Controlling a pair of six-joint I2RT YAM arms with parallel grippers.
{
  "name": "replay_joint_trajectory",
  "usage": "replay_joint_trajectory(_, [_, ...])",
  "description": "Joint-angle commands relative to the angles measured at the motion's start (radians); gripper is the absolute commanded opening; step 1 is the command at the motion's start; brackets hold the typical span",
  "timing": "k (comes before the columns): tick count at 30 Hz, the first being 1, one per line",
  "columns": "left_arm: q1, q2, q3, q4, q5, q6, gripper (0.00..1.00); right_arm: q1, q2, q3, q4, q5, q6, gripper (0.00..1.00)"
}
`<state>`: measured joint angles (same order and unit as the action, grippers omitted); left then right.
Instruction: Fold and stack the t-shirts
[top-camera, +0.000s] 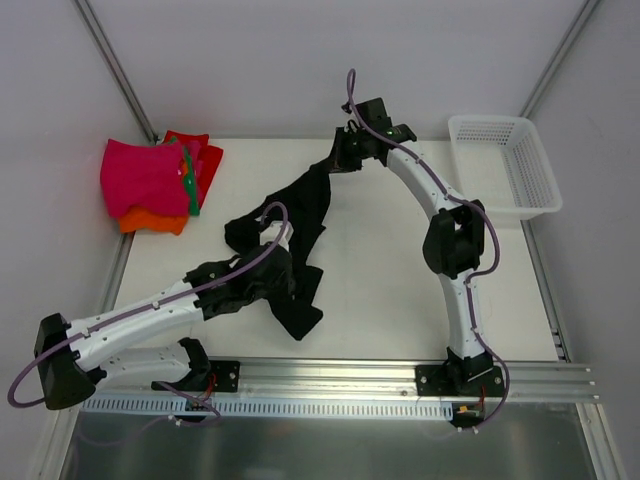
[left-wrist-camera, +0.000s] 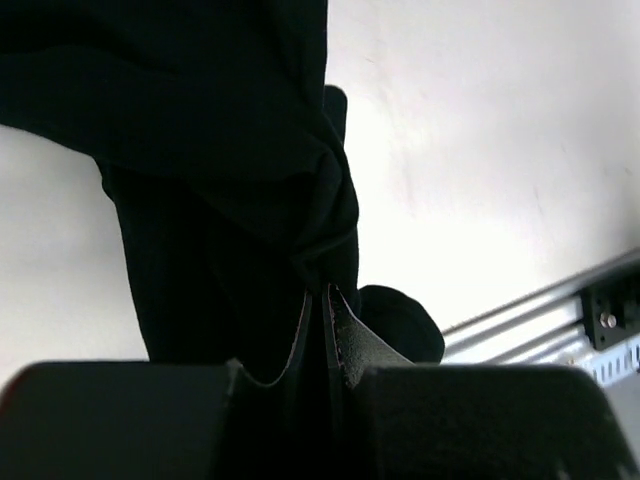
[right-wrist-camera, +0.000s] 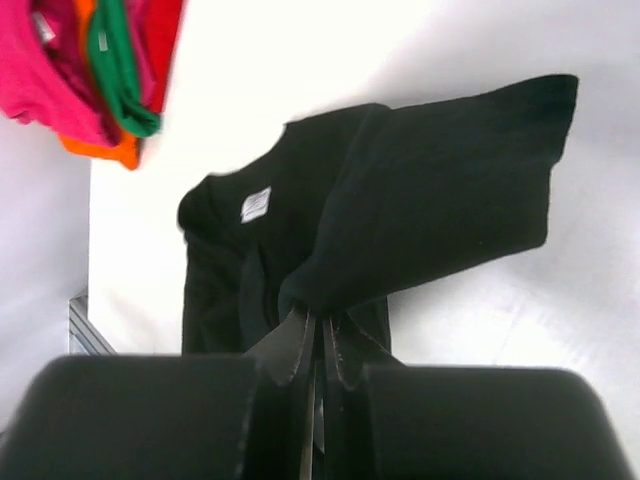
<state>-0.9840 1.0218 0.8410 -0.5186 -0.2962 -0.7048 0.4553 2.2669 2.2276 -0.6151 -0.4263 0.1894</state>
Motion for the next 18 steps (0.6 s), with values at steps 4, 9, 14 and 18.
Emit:
replay_joint_trajectory(4, [-0.235,0.050,0.020,0.129,-0.027,-0.145,0.00,-0.029,0.023,0.089,-0.066,-0.023,-0.033,0.01])
replay_joint_trajectory(9, [-0.389,0.222,0.107,0.189,-0.040,-0.163,0.00,-0.036,0.034,0.133,-0.081,-0.045,-0.054,0.01])
replay_joint_trajectory(14, [-0.450,0.351,0.139,0.204,-0.070,-0.208,0.45,-0.050,0.036,0.136,-0.110,-0.095,-0.094,0.01])
replay_joint_trajectory(18, [-0.505,0.380,0.196,0.206,-0.162,-0.165,0.99,-0.053,0.019,0.118,-0.132,-0.098,-0.143,0.01])
